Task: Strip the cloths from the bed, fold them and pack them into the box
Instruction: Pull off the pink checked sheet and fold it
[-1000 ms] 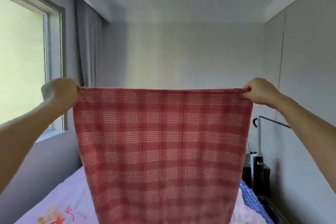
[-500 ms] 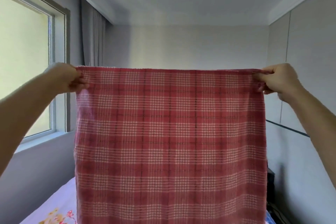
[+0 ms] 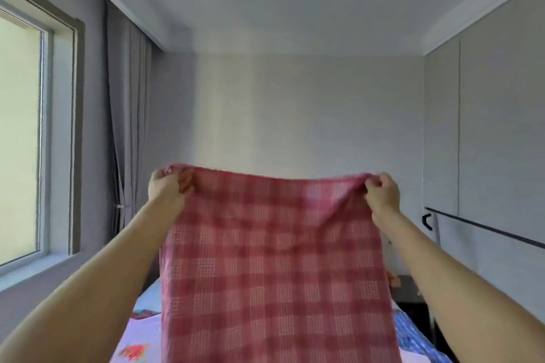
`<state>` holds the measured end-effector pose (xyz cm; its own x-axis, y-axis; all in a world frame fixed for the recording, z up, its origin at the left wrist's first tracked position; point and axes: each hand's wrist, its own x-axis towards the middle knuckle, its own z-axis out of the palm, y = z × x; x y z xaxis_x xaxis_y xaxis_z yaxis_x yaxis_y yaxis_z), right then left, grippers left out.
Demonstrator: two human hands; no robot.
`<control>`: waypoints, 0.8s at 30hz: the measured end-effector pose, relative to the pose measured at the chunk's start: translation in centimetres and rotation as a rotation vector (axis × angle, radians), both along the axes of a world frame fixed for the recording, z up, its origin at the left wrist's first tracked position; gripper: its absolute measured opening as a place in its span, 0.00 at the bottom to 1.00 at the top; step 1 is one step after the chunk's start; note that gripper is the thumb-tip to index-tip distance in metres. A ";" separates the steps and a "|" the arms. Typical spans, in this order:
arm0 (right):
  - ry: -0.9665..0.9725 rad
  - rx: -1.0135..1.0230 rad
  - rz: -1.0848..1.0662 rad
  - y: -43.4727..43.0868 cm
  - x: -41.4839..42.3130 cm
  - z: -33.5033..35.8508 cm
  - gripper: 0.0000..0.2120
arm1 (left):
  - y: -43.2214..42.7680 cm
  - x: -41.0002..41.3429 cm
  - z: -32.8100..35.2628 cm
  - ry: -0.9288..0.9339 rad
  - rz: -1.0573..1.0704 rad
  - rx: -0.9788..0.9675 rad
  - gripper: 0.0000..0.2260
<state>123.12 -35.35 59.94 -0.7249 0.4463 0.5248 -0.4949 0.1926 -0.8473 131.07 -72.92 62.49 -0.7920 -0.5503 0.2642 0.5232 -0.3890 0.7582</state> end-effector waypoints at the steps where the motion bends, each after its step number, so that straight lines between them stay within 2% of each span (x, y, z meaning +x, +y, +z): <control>1: 0.140 -0.045 0.002 0.2 -0.1 4.5 0.13 | -1.4 -0.2 3.7 0.119 -0.001 0.027 0.12; 3: 0.349 -0.100 -0.033 0.6 0.5 12.2 0.12 | -4.2 0.7 10.0 0.291 0.033 0.037 0.10; 6: 0.520 -0.137 -0.019 0.9 3.5 18.0 0.11 | -7.0 2.1 14.5 0.444 -0.030 0.029 0.06; 8: 0.598 -0.137 0.016 0.6 5.3 18.7 0.11 | -7.9 2.7 15.1 0.493 -0.063 0.024 0.06; 12: 0.582 -0.140 0.086 1.5 7.3 15.4 0.09 | -7.8 4.4 12.2 0.489 -0.031 0.003 0.05; 15: 0.498 -0.081 0.156 3.1 9.5 10.1 0.07 | -6.4 7.8 7.0 0.383 0.020 -0.001 0.05; 18: 0.369 -0.025 0.239 5.2 13.0 3.5 0.08 | -5.3 13.3 0.5 0.207 0.082 -0.127 0.07; 21: 0.215 0.085 0.300 8.3 18.0 -4.7 0.06 | -4.5 20.0 -7.6 -0.007 0.099 -0.337 0.07; 24: -0.001 0.164 0.375 12.3 23.0 -13.3 0.19 | -3.4 26.3 -15.4 -0.274 0.129 -0.678 0.07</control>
